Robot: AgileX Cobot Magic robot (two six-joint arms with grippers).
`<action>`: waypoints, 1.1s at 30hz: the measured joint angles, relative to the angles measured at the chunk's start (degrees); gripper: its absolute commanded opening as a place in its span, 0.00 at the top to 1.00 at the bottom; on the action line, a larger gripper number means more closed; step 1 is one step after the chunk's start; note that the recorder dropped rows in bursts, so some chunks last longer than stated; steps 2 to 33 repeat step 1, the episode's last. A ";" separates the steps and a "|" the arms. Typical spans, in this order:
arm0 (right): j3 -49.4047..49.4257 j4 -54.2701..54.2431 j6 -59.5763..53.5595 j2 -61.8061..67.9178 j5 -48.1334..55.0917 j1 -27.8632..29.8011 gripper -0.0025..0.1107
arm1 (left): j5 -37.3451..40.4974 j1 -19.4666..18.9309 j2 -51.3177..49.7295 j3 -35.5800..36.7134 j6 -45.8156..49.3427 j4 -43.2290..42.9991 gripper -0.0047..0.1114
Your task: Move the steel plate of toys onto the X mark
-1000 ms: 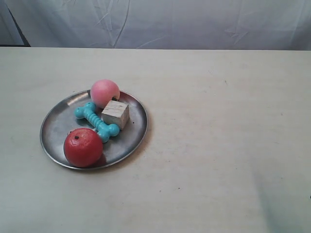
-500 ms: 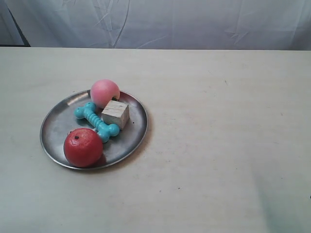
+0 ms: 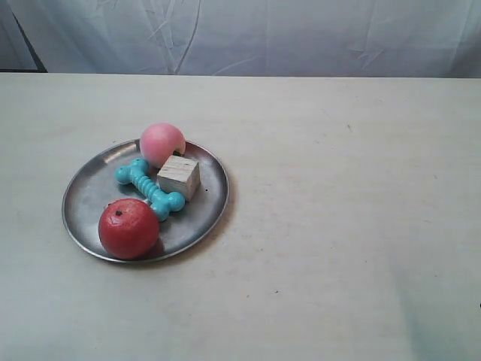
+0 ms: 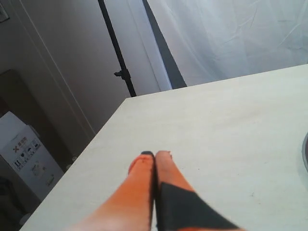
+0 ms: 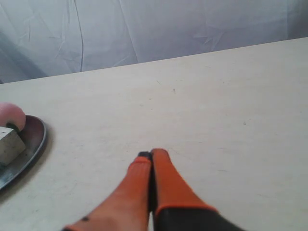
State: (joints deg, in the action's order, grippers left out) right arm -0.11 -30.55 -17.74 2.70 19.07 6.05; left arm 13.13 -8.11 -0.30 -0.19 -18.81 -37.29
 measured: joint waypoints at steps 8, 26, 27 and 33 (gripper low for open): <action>0.00 0.00 0.00 0.00 0.00 0.00 0.98 | 0.00 0.00 0.00 0.00 0.00 0.00 0.96; 0.00 0.00 0.00 0.00 0.00 0.00 0.98 | 0.00 0.00 0.00 0.00 0.00 0.00 0.96; 0.00 0.00 0.00 0.00 0.00 0.00 0.98 | 0.00 0.00 0.00 0.00 0.00 0.00 0.96; 0.00 0.00 0.00 0.00 0.00 0.00 0.98 | 0.00 0.00 0.00 0.00 0.00 0.00 0.96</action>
